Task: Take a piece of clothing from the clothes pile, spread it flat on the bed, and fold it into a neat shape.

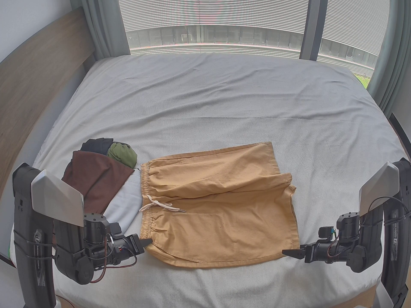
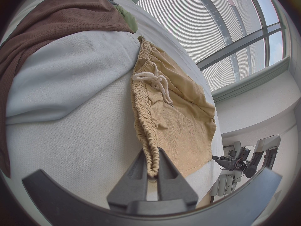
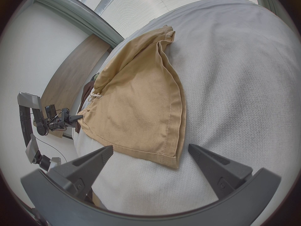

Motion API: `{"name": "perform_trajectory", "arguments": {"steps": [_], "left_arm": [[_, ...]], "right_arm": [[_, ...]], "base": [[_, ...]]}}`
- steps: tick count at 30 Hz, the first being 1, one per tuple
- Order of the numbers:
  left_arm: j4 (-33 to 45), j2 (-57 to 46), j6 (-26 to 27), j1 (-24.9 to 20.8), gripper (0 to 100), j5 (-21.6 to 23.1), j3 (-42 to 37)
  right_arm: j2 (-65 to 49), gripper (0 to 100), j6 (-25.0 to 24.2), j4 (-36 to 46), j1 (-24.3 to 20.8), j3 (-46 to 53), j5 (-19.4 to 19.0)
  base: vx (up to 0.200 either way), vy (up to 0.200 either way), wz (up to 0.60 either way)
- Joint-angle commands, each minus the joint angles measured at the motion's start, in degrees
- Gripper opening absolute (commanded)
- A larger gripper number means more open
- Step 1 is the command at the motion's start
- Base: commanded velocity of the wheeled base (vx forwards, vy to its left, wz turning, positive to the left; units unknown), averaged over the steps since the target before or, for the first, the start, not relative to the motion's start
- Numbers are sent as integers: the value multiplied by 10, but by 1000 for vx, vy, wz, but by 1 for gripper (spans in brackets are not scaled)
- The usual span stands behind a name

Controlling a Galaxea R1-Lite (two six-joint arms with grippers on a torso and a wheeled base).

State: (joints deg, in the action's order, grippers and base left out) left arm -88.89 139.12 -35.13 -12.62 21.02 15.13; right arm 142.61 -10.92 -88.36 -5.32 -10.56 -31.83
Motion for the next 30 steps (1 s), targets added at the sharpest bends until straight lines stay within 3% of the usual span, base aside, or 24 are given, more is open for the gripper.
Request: {"name": "perform_trajectory", "arguments": {"steps": [1, 10, 29, 30], "left_arm": [[0, 1, 0, 0, 0, 0, 0], [-1, -6, -1, 0, 0, 1, -3], [-1, -1, -1, -5, 0, 1, -13], [-1, -1, -1, -5, 0, 1, -13]], "right_arm": [[8, 100, -1, 1, -4, -3, 0], [9, 100, -2, 1, -15, -13, 23], [14, 100, -6, 1, -27, -29, 28], [14, 0, -7, 1, -27, -30, 30]], "base": [[0, 0, 0], [0, 0, 0], [0, 0, 0], [0, 0, 0]]}}
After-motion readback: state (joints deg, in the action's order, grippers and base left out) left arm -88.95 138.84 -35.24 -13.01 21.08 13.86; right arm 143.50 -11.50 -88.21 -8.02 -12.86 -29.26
